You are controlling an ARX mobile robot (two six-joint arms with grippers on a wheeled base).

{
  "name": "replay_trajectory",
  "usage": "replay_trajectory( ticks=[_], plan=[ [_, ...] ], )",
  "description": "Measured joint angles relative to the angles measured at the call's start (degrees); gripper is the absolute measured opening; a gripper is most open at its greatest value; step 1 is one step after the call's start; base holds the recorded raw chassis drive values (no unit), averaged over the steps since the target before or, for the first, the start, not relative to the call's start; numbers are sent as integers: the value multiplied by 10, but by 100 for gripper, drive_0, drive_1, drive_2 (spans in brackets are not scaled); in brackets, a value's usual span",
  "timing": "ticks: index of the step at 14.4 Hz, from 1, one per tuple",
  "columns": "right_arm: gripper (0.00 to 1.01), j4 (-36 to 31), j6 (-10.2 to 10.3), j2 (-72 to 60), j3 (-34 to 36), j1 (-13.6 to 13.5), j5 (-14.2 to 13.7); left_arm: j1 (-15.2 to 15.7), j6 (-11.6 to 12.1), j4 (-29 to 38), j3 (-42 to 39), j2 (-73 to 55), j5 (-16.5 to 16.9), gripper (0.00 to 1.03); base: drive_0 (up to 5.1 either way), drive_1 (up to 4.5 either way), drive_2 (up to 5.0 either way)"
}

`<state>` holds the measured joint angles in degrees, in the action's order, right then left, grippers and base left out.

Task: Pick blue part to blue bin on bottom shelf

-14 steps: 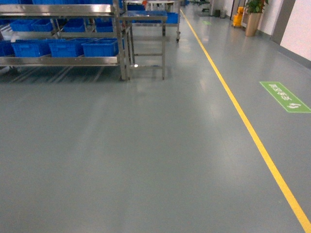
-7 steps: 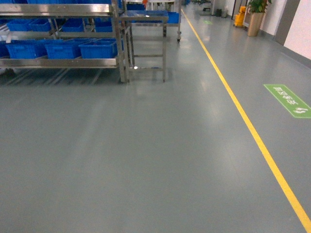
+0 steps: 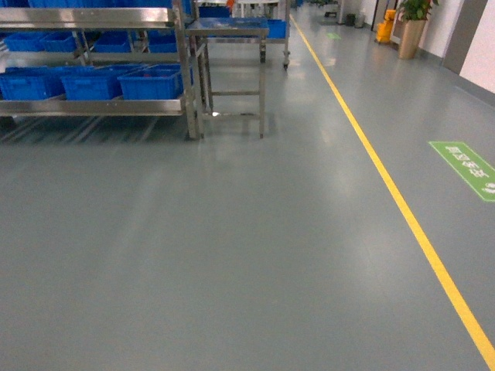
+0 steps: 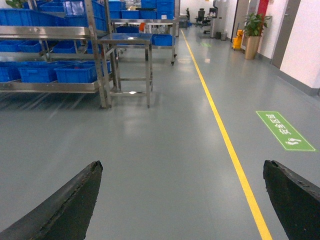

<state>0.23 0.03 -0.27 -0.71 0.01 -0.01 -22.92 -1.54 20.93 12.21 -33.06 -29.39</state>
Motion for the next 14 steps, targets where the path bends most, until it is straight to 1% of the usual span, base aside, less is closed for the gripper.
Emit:
replay_trajectory(
  ticks=[14],
  plan=[
    [98, -1, 0, 0, 0, 0, 0, 0, 0, 2, 0, 1, 0, 45, -6, 400, -412]
  ],
)
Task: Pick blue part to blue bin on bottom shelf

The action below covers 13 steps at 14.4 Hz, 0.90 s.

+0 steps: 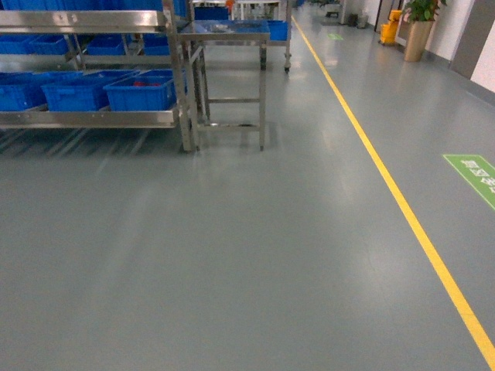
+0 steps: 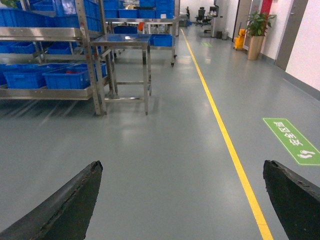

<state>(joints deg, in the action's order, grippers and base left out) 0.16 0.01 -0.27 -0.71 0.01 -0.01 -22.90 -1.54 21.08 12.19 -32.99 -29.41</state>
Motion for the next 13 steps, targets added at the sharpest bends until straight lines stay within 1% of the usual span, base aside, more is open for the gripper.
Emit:
replay_trajectory(
  ticks=[13],
  plan=[
    [98, 3, 0, 0, 0, 0, 0, 0, 0, 0, 0, 0, 0, 45, -5, 401, -411]
  ],
)
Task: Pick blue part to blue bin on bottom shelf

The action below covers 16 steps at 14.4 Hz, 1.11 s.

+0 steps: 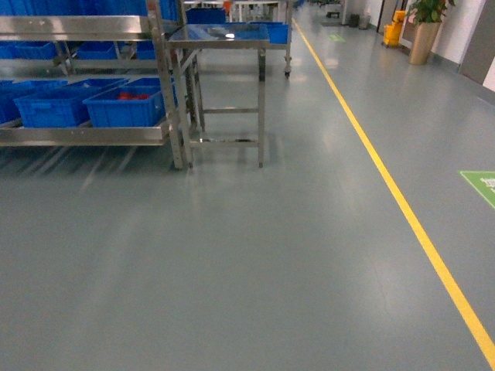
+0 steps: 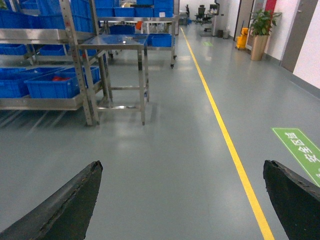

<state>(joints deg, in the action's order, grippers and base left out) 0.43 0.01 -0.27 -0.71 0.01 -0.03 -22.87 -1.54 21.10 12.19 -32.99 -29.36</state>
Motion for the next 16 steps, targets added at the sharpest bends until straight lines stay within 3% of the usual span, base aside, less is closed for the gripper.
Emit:
replay_trajectory(
  ticks=[16],
  plan=[
    [98, -2, 0, 0, 0, 0, 0, 0, 0, -2, 0, 0, -1, 45, 4, 410, -402]
  ],
)
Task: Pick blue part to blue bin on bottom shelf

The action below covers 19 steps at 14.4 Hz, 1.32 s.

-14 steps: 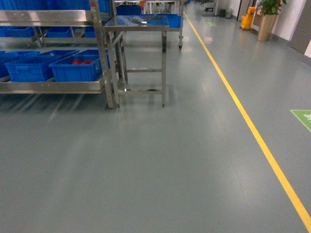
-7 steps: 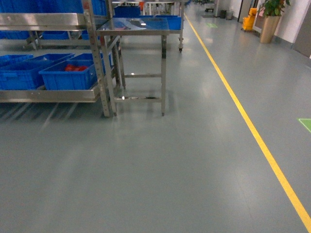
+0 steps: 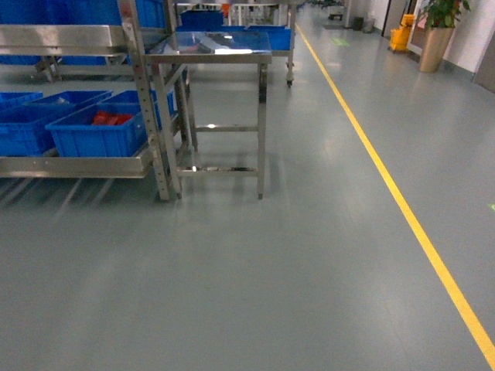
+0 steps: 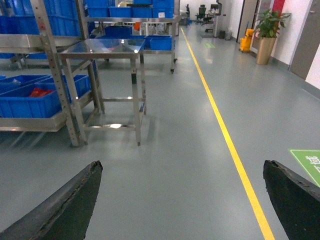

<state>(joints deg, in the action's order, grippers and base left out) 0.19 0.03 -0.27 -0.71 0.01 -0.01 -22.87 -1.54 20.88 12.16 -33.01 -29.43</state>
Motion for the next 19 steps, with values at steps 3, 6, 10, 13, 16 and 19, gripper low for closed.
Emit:
replay_trajectory(
  ticks=[3, 6, 10, 13, 16, 19],
  plan=[
    [98, 0, 0, 0, 0, 0, 0, -1, 0, -1, 0, 0, 0, 45, -1, 405, -407],
    [98, 2, 0, 0, 0, 0, 0, 0, 0, 2, 0, 0, 0, 45, 0, 406, -406],
    [98, 1, 0, 0, 0, 0, 0, 0, 0, 0, 0, 0, 0, 45, -1, 405, -407],
    [98, 2, 0, 0, 0, 0, 0, 0, 0, 1, 0, 0, 0, 45, 1, 407, -405],
    [98, -2, 0, 0, 0, 0, 0, 0, 0, 2, 0, 0, 0, 45, 3, 409, -403],
    [98, -2, 0, 0, 0, 0, 0, 0, 0, 1, 0, 0, 0, 45, 15, 422, -391]
  ],
)
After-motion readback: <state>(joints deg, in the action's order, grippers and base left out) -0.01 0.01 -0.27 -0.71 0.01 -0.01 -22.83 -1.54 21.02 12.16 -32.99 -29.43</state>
